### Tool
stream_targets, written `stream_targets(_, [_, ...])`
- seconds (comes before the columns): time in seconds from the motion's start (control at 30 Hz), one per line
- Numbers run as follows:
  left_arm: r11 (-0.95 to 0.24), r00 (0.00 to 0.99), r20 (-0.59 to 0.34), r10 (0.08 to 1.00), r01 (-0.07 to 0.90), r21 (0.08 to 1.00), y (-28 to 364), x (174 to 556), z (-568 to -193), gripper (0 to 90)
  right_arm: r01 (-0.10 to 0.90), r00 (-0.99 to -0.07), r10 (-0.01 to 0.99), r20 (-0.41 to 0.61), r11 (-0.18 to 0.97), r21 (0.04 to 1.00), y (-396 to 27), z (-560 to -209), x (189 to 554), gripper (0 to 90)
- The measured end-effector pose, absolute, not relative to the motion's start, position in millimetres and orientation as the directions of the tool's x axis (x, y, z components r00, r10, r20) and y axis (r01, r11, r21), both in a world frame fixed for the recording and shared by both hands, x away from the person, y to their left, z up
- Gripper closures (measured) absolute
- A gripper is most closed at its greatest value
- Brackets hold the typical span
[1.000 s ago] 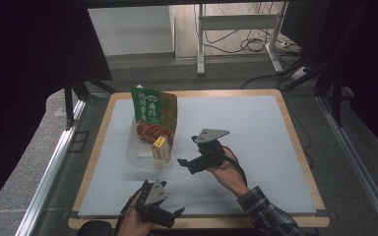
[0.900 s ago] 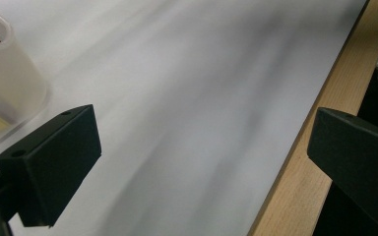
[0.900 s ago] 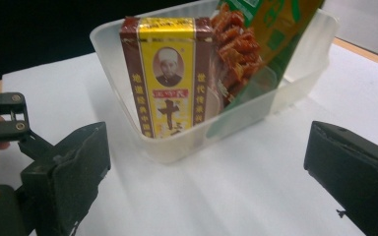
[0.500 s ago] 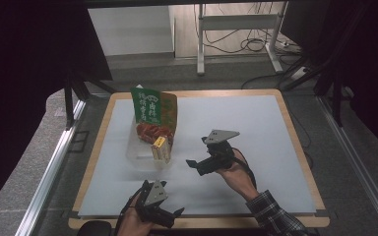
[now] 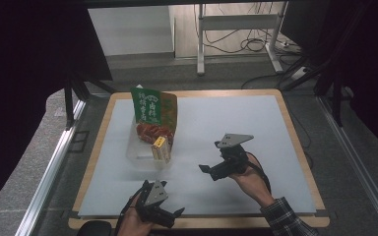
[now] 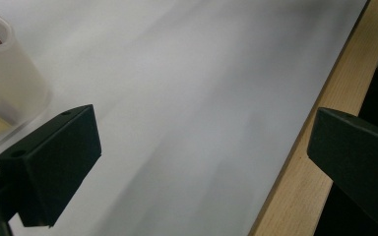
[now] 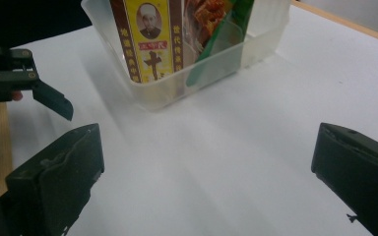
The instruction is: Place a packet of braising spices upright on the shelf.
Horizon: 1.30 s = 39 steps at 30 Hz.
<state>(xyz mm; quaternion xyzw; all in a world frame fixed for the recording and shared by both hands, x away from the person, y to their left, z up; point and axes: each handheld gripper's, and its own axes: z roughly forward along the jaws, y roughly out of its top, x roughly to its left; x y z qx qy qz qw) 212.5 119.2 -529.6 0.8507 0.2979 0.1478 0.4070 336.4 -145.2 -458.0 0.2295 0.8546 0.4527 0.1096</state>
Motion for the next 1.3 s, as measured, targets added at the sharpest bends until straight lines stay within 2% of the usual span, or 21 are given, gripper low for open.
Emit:
stream_targets(0.8, [-0.480,0.768,0.010,0.640,0.389,0.787,123,214,-528,0.0,0.357,-0.817,0.576,0.021,0.477,0.803,-208,-457,304,0.0])
stream_targets(1.3, [-0.473,0.756,0.008,0.654,0.401,0.785,129,217,-527,0.0,0.375,-0.769,0.639,-0.011,0.466,0.802,-249,-472,277,0.0])
